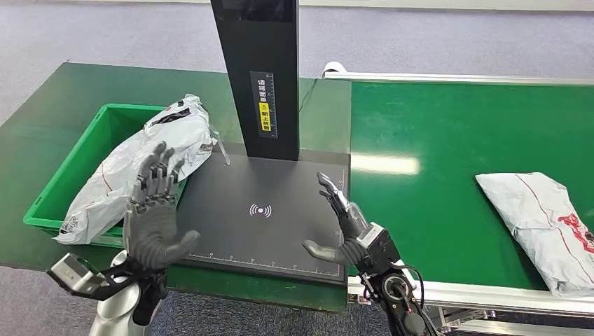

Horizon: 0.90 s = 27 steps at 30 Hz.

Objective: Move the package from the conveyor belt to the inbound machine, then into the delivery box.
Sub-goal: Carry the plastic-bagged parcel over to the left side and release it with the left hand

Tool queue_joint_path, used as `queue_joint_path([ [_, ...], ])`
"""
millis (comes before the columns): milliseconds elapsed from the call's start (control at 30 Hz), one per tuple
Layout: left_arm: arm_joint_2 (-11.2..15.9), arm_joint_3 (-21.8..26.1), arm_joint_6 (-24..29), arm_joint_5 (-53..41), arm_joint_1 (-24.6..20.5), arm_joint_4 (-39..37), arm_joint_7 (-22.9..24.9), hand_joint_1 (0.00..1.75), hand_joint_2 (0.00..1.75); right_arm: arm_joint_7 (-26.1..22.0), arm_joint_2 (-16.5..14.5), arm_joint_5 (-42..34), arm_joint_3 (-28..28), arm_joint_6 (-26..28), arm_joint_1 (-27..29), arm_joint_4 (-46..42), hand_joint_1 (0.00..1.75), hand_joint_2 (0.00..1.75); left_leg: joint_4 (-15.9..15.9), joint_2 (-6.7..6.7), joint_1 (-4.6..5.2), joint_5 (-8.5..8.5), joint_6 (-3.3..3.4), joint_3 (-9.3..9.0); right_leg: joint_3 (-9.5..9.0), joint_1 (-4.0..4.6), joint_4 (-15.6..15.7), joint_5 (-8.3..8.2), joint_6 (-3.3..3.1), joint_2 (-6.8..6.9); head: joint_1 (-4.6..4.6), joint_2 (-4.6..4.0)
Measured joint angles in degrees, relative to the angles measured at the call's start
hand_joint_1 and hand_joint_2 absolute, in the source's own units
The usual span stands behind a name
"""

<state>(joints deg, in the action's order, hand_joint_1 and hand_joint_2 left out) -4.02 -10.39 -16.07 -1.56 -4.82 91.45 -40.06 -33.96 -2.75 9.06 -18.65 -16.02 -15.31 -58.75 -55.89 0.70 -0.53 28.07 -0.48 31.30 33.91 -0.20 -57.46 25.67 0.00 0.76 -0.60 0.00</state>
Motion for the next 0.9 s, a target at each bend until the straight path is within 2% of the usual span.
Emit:
queue_joint_path([
  [100,0.8,-2.5,-7.3,-1.5,0.9,0.6,0.0,0.00,1.75,0.0,0.1,0.0,0.4,0.1,0.0,0.0,0.00,1.75,0.0,0.00,0.00,0.00,0.00,0.00,0.00,0.00,0.0,0.00,0.00,0.00,-0.01,0.00],
  [167,1.2,-3.8,-9.0,-2.6,1.1,0.2,0.4,0.00,1.75,0.1,0.1,-0.1,0.6,0.3,0.1,0.0,0.00,1.75,0.0,0.00,0.00,0.00,0.00,-0.03,-0.01,0.00,0.0,0.00,0.00,0.00,-0.02,0.00],
  [233,1.3,-4.6,-8.5,-4.4,1.0,-1.3,2.9,0.00,1.75,0.6,0.0,-0.5,1.0,0.8,0.6,0.0,0.00,1.75,0.0,-0.01,0.00,0.00,0.00,-0.05,-0.03,0.00,0.0,0.00,0.00,0.01,-0.02,0.00],
  [367,1.4,-4.7,-6.0,-5.4,0.1,-8.1,12.8,0.00,1.75,1.9,0.0,-0.5,2.0,2.2,2.5,-0.4,0.00,1.75,0.0,0.01,-0.01,-0.01,0.00,-0.05,-0.03,0.00,0.0,0.00,0.00,0.00,-0.01,0.00],
  [433,1.3,-4.3,-5.7,-4.3,-0.6,-12.1,14.8,0.00,1.75,2.6,-0.2,-0.2,2.3,2.6,3.3,-0.7,0.00,1.75,0.0,0.03,-0.01,-0.01,0.00,-0.05,-0.03,0.00,0.0,0.00,0.00,-0.01,-0.01,0.00],
  [667,0.6,-2.0,-6.0,-0.3,-2.2,-22.1,15.8,0.00,1.75,4.1,-1.2,-1.4,3.1,1.3,4.2,-1.2,0.00,1.75,0.0,0.02,0.00,0.00,0.00,-0.01,0.00,0.00,0.0,0.00,0.00,-0.01,-0.01,0.00],
  [900,-0.1,-1.2,-5.0,-0.2,-2.3,-24.7,15.7,0.00,1.75,4.4,-1.8,-0.9,3.2,1.2,4.4,-2.0,0.00,1.75,0.0,0.02,0.00,0.00,0.00,-0.02,0.00,0.00,0.0,0.00,0.00,-0.01,-0.01,0.00],
])
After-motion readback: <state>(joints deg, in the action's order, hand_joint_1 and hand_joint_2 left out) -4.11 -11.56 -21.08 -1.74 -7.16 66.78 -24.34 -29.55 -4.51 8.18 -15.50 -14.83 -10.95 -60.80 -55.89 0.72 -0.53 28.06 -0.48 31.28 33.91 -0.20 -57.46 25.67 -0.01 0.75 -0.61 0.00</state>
